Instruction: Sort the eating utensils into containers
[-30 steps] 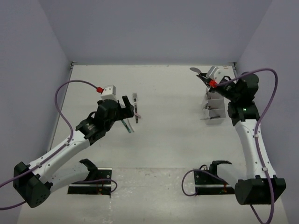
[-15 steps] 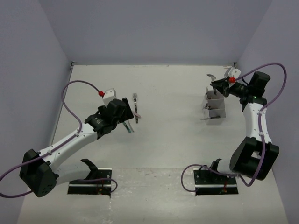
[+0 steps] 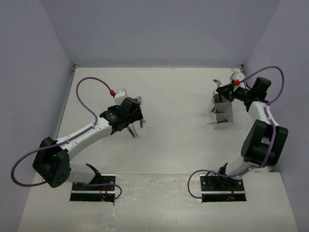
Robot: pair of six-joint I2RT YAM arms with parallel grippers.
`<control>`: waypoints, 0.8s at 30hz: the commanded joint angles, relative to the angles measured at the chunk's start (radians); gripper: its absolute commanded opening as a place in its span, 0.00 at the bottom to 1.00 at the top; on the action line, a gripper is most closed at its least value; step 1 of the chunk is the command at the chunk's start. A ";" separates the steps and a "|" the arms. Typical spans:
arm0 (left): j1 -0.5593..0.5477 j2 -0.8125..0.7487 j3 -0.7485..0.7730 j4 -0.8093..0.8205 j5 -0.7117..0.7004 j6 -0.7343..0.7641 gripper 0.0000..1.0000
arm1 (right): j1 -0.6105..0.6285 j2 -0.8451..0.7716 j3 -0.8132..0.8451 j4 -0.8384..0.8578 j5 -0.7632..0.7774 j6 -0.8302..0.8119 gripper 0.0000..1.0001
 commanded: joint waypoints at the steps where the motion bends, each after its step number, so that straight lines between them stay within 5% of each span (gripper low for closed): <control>1: -0.002 0.029 0.057 -0.006 -0.059 -0.026 1.00 | -0.005 0.013 -0.001 0.072 0.007 -0.023 0.03; 5: 0.002 0.041 0.060 -0.031 -0.082 -0.078 1.00 | -0.006 0.009 -0.033 0.055 0.035 -0.046 0.16; 7: 0.009 0.041 0.060 -0.040 -0.095 -0.108 1.00 | -0.006 -0.014 -0.047 0.043 0.055 -0.042 0.37; 8: 0.022 0.041 0.059 -0.048 -0.093 -0.116 1.00 | -0.006 -0.027 -0.050 0.041 0.059 -0.031 0.71; 14: 0.081 0.043 0.034 -0.078 -0.041 -0.174 1.00 | -0.006 -0.134 0.019 -0.008 0.042 0.097 0.99; 20: 0.101 0.043 0.024 -0.123 -0.046 -0.202 1.00 | 0.000 -0.277 0.090 0.217 0.056 0.604 0.99; 24: 0.107 0.052 -0.015 -0.065 0.011 -0.188 1.00 | 0.100 -0.369 0.054 0.334 0.275 0.809 0.99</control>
